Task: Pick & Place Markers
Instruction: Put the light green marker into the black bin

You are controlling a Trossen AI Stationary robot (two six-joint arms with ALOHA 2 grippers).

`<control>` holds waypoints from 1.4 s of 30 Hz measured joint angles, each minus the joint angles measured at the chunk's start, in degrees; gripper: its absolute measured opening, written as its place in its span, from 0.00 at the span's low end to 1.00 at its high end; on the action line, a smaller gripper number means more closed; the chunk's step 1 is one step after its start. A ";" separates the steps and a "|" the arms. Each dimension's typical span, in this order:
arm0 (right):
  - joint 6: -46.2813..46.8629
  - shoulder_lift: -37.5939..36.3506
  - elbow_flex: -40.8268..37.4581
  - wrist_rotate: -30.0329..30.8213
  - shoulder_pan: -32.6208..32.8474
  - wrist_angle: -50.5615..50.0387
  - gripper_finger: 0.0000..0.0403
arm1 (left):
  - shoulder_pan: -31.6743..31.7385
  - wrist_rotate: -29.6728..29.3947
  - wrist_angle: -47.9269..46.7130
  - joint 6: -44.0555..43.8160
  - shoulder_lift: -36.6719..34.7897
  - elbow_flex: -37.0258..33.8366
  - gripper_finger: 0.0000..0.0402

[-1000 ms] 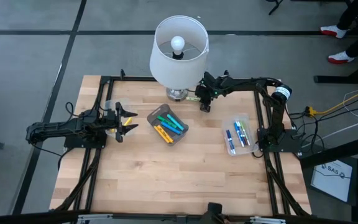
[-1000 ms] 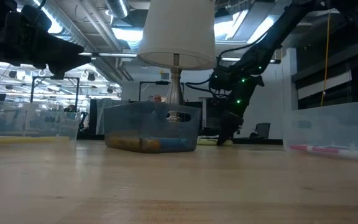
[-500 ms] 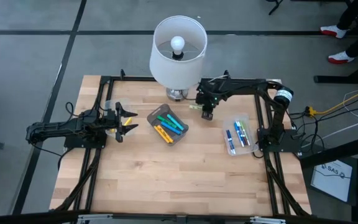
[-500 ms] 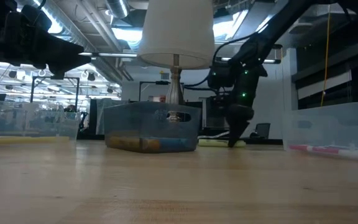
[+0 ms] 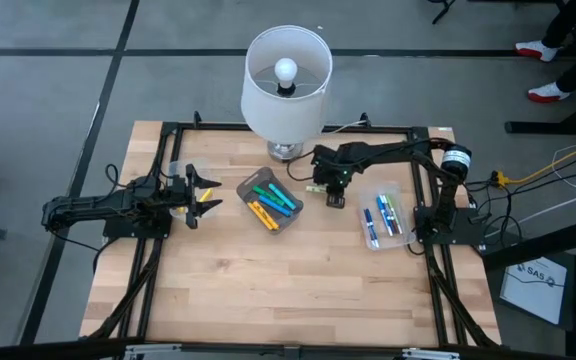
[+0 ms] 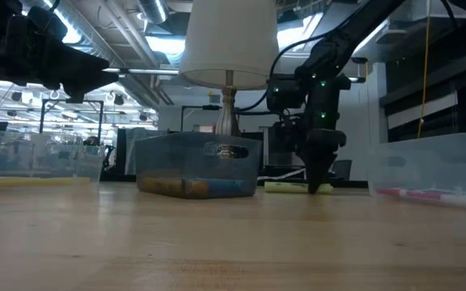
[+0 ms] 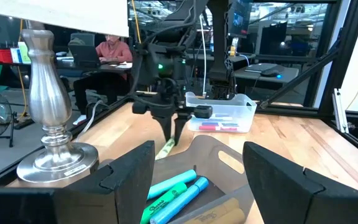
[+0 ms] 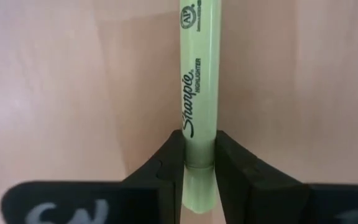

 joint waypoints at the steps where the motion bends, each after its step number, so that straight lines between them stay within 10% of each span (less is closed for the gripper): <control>1: 0.27 0.00 0.02 -0.02 0.36 -0.39 0.17 | 0.02 -0.02 -0.02 -0.04 -0.02 0.00 0.60; 17: 15.47 -1.19 -0.07 10.68 7.33 -2.12 0.17 | 0.01 -0.01 0.00 -0.04 -0.02 0.00 0.60; 42: 37.71 -26.40 -0.17 16.38 18.56 0.11 0.16 | 0.00 -0.02 -0.02 -0.02 -0.02 0.00 0.60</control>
